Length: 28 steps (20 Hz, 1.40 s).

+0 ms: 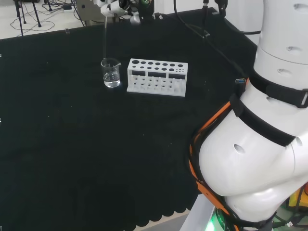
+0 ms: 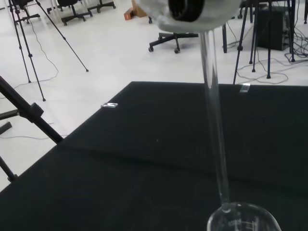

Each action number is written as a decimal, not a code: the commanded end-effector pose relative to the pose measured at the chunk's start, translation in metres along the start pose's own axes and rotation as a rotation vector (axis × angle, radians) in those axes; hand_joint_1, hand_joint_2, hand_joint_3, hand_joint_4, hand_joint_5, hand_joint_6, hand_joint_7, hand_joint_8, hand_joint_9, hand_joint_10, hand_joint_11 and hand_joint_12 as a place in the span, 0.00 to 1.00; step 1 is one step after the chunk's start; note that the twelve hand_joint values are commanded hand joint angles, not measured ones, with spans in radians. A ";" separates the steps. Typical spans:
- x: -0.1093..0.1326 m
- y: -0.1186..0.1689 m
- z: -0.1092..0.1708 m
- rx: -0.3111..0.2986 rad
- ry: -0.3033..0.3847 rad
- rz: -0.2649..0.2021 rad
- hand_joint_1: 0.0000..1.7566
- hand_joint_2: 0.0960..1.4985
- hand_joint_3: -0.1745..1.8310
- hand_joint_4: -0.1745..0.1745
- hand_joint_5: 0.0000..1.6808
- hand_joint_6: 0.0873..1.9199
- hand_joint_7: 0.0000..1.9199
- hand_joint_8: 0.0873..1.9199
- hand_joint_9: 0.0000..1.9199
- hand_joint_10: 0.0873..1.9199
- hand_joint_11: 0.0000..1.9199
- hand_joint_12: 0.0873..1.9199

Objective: Stir in the beaker to the left of the white test tube rack with the glass rod.

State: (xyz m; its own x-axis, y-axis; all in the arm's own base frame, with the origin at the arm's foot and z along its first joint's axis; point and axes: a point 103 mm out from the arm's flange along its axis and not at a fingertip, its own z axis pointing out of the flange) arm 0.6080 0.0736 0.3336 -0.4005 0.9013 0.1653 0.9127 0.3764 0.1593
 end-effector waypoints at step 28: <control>-0.031 0.000 0.060 0.121 0.031 0.029 0.74 0.66 0.11 0.00 0.72 0.12 0.60 0.52 0.90 0.33 0.70 0.40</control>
State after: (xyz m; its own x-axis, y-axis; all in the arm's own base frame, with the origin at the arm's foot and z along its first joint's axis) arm 0.6238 0.0578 0.2745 -0.3723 0.9063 0.1999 0.9277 0.3697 0.0517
